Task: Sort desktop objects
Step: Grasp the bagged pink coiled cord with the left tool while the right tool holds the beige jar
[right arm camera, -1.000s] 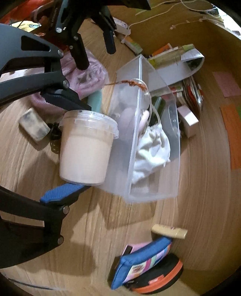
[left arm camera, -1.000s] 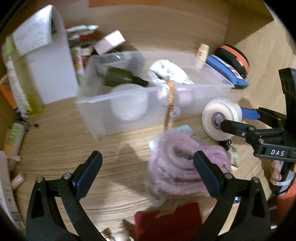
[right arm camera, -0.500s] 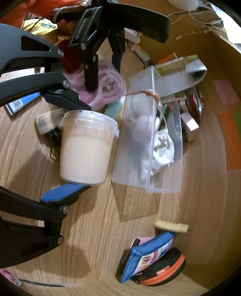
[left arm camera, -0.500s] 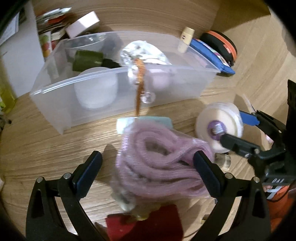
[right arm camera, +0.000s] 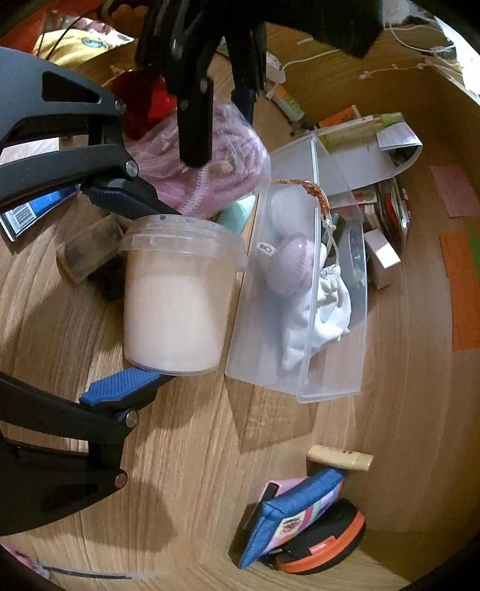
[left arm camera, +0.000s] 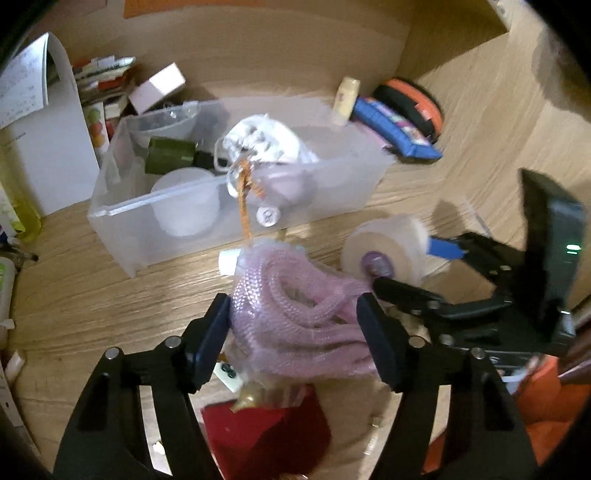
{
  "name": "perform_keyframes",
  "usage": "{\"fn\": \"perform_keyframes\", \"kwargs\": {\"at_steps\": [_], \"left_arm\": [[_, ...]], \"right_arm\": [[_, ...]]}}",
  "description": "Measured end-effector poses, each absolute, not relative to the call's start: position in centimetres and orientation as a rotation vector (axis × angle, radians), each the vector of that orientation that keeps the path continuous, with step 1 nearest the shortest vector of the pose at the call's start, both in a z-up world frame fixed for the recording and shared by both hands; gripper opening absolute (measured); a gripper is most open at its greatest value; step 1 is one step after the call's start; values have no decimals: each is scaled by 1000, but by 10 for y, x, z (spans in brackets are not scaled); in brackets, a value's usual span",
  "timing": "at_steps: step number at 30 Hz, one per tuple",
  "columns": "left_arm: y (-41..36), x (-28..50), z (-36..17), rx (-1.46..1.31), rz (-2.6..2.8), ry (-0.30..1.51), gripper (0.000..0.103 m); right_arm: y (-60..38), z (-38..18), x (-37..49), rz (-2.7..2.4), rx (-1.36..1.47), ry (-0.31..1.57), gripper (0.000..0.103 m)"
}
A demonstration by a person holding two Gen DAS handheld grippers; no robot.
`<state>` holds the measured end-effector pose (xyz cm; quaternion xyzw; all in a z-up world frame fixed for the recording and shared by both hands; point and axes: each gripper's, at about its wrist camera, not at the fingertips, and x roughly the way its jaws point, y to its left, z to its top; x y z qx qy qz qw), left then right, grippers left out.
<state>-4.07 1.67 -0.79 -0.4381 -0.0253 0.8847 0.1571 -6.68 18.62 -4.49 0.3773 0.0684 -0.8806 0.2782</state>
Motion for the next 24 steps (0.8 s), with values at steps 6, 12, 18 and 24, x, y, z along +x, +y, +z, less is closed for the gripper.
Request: {"fn": "perform_keyframes", "kwargs": {"at_steps": [6,12,18,24], "left_arm": [[28,-30,12,-1161,2498,-115,69],[45,-50,-7,-1275,2338,-233,55],[34,-57,-6,-1298,2424,-258,29],[29,-47,-1,-1237,2576,-202,23]], "right_arm": [[187,-45,-68,-2358,1018,170,68],[186,-48,-67,-2359,1024,193,67],[189,-46,-68,-2328,1016,159,67],[197,-41,-67,-2305,983,86,66]]}}
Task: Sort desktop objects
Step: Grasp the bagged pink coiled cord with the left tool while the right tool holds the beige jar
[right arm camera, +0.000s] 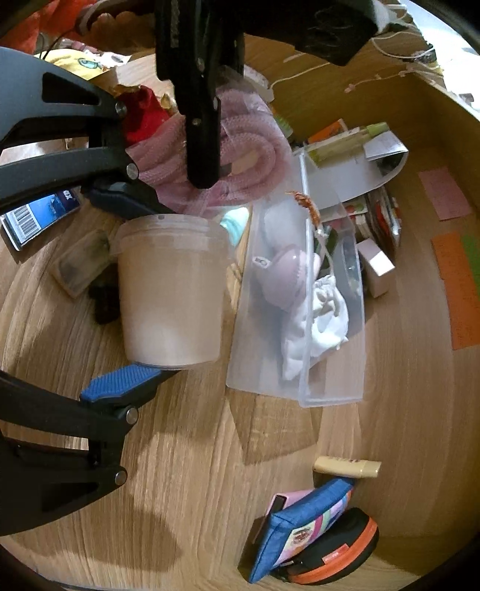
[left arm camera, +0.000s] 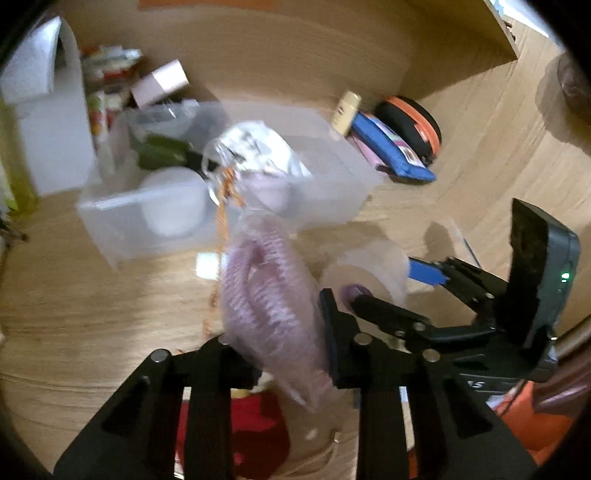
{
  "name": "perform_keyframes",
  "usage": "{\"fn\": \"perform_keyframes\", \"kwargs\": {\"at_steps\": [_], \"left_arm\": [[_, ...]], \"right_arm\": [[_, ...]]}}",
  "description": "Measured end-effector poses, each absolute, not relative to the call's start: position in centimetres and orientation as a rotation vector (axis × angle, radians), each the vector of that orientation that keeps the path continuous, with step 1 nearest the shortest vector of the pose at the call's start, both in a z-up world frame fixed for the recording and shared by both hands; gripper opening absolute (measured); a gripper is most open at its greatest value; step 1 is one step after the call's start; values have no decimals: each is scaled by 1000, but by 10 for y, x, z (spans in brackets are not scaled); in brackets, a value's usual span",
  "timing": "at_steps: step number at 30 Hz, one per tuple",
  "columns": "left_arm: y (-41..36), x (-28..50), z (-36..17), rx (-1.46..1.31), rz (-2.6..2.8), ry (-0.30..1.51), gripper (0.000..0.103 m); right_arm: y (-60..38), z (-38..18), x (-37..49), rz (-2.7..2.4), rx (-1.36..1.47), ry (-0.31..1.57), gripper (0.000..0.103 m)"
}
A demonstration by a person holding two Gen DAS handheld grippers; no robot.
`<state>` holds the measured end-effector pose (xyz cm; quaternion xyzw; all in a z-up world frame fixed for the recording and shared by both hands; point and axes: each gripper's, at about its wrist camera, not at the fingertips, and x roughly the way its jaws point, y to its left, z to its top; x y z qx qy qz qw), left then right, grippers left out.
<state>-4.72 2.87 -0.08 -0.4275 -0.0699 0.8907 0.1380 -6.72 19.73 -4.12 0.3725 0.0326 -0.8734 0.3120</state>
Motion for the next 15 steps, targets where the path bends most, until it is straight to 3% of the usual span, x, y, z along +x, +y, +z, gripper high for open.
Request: {"fn": "perform_keyframes", "kwargs": {"at_steps": [7,15], "left_arm": [[34,-46,20,-1095,2678,-108,20],[28,-48,35,-1005,2713,-145,20]], "right_arm": [[208,-31,-71,-2279,975,-17,65],[213,-6,-81,-2323,925,-19,65]]}}
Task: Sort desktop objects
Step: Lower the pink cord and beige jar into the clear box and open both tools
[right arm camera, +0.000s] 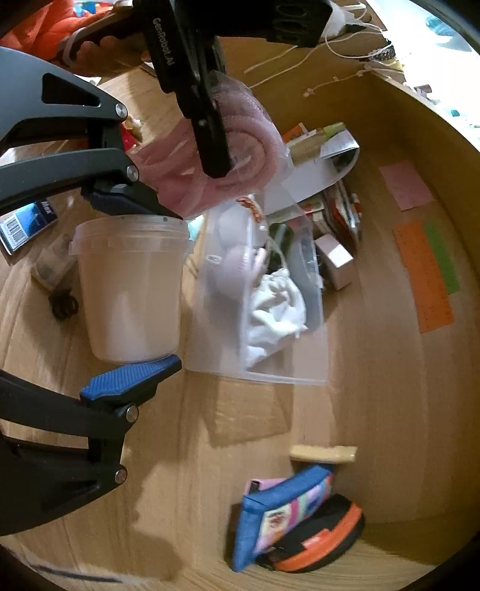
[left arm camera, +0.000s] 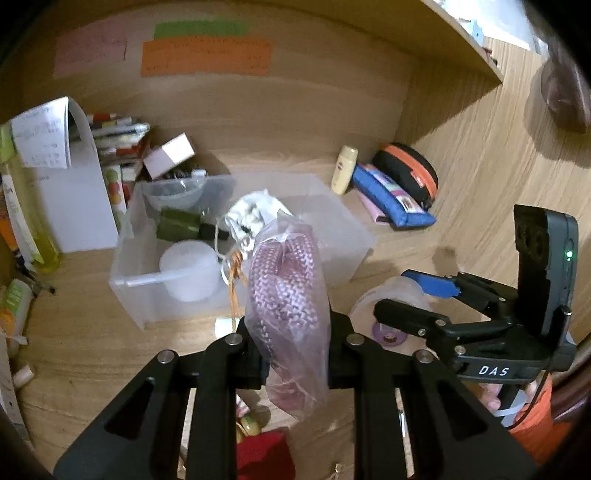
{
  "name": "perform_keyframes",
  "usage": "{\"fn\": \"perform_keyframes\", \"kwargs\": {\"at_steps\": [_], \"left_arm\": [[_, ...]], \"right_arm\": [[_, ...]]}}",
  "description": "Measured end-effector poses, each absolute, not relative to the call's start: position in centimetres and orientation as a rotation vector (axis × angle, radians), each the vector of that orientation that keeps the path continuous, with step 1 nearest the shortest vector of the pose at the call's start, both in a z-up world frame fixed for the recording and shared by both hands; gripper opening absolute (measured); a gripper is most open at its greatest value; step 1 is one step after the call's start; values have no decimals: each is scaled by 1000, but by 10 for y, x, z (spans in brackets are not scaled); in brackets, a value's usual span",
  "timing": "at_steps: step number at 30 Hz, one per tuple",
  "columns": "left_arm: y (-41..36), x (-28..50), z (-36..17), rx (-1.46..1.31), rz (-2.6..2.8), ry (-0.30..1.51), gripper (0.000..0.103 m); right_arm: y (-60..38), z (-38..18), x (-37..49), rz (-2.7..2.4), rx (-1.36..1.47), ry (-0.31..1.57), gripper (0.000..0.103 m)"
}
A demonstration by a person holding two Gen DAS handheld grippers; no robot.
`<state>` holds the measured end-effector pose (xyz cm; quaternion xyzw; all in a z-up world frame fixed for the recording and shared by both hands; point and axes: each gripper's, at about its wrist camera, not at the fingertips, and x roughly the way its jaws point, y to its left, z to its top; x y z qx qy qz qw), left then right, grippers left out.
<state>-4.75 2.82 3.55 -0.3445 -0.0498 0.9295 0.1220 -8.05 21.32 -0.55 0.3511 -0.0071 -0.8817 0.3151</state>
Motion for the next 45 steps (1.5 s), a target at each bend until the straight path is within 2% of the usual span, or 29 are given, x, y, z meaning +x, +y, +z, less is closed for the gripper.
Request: {"fn": "perform_keyframes", "kwargs": {"at_steps": [12,24,37,45], "left_arm": [[-7,-48,70,-865,2812,-192,20],[-57,-75,80,-864,2913,-254,20],[-62,-119,61,-936,2911,-250,20],[-60,-140,38,-999,2888,-241,20]], "right_arm": [[216,34,-100,-2403,833,-25,65],[204,54,-134,-2444,793,-44,65],[173,43,-174,-2401,855,-39,65],[158,20,-181,-2419,898,58,65]]}}
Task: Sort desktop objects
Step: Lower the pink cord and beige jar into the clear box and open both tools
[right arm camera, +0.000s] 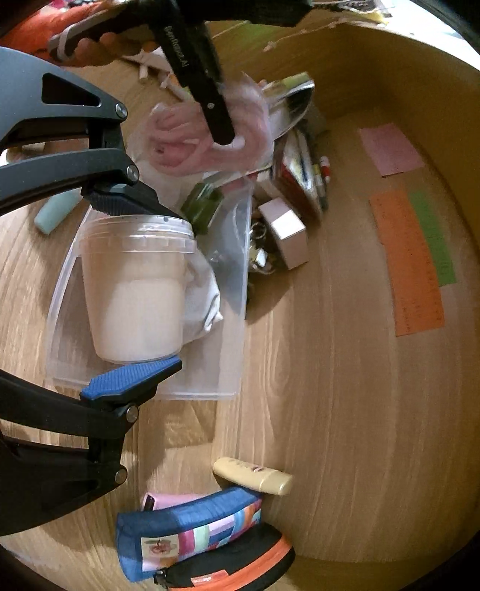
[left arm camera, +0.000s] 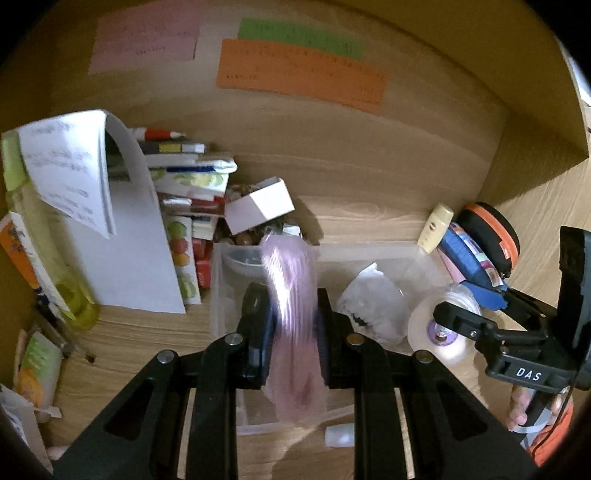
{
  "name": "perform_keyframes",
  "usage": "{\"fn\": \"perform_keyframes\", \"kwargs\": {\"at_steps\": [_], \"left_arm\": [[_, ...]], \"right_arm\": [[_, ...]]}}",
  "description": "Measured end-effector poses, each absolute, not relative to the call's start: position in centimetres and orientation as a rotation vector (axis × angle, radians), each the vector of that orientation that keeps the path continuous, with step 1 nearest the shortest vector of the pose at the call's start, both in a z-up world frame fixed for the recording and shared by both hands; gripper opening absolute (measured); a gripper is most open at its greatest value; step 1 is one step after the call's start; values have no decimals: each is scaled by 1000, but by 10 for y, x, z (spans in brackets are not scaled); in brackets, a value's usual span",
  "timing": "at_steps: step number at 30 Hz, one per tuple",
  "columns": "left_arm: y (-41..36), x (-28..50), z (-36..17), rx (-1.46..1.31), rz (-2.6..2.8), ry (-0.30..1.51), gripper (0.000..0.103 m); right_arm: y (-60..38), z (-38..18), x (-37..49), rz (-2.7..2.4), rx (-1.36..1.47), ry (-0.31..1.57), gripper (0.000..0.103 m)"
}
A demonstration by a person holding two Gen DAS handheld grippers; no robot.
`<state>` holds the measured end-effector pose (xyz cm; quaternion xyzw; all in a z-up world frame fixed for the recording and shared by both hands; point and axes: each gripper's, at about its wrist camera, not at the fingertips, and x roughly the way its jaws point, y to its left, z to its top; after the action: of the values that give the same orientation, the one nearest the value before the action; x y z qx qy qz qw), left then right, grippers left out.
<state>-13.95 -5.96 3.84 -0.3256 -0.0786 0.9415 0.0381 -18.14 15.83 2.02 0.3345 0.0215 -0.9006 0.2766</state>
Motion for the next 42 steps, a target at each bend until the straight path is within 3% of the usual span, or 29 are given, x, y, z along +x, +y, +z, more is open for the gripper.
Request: {"fn": "perform_keyframes", "kwargs": {"at_steps": [7,16,20,24,27,31,34,42], "left_arm": [[-55,-147,27,-1023,2884,-208,20],[-56,-146,17,-1053,2921,-156,22],[-53,-146,14,-1065,2947,-112,31],[-53,-140,16,-1045,2983,-89,33],[-53,-136,18,-1023,3001,-85,41],[-53,-135,20,-1008,3026,-76,47],[-53,-134,22,-994,3032,-85,48],[-53,-122,38,-922,3067,-87,65]], "right_arm": [[160,12,-187,-2420,932,64,65],[135,-8,-177,-2471,944,307,65],[140,-10,-181,-2453,968,270,66],[141,-8,-180,-2420,977,223,67],[143,-2,-175,-2431,934,211,68],[143,4,-169,-2425,886,198,76],[141,5,-167,-2443,870,222,76],[143,6,-169,-2449,878,218,81]]}}
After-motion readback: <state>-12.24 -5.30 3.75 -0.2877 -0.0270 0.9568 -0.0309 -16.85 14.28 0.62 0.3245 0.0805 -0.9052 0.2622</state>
